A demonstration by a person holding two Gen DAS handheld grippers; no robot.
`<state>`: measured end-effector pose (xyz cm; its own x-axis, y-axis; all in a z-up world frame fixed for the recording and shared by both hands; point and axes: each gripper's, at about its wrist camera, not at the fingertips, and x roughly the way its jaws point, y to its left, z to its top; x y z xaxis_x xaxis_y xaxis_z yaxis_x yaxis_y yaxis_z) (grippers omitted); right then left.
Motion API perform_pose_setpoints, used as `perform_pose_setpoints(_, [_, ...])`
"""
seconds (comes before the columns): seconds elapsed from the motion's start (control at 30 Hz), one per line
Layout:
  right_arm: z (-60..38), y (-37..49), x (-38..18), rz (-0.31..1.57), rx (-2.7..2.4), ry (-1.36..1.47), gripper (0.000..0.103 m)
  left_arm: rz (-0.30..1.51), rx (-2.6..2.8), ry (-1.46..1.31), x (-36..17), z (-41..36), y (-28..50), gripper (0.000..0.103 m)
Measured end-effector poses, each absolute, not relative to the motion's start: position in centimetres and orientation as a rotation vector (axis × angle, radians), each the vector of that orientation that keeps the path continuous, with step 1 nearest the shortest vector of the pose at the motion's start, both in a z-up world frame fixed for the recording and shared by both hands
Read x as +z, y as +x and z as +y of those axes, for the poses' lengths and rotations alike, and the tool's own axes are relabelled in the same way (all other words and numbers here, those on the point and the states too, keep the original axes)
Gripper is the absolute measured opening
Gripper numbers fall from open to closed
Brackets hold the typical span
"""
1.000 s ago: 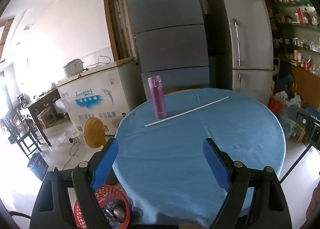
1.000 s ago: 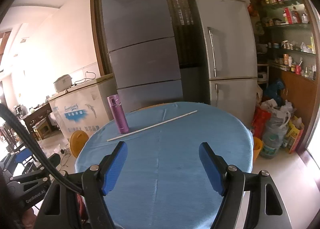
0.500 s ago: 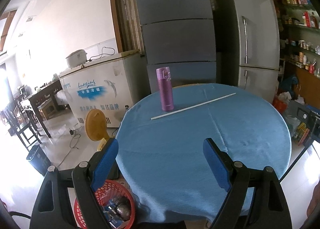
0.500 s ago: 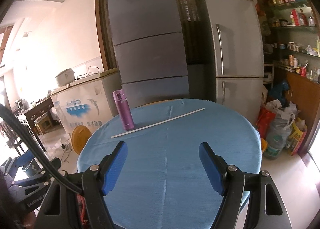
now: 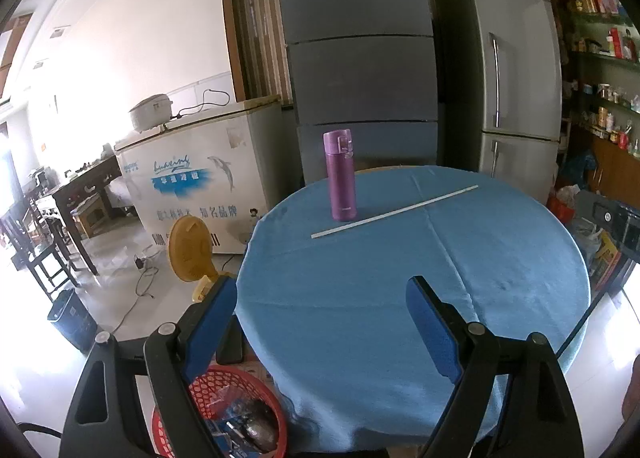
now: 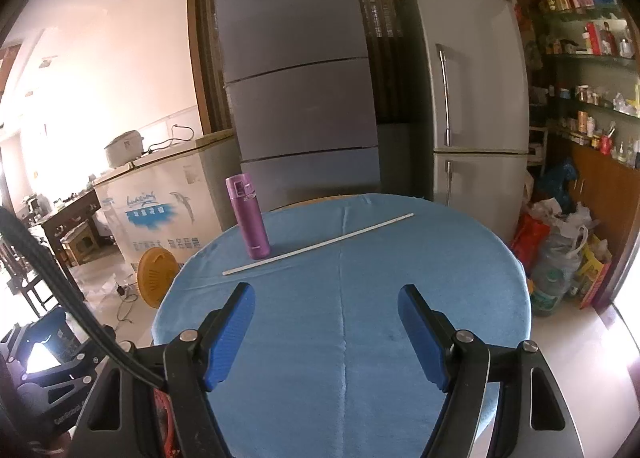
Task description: Collect trash
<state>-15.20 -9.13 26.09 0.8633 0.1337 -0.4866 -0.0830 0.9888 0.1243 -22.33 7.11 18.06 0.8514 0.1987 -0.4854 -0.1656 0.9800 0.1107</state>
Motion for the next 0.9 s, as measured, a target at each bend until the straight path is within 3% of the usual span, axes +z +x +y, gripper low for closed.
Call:
perform_pose_setpoints(0.47, [-6.3, -13.1, 27.5, 0.503, 0.129, 0.076, 0.077, 0.535, 0.223, 0.028, 18.7, 10.2, -20.7, 0.087])
perform_pose_setpoints(0.9, [-9.3, -10.7, 23.0, 0.64, 0.139, 0.096, 0.077, 0.602, 0.21, 0.05, 18.3, 7.3, -17.2, 0.087])
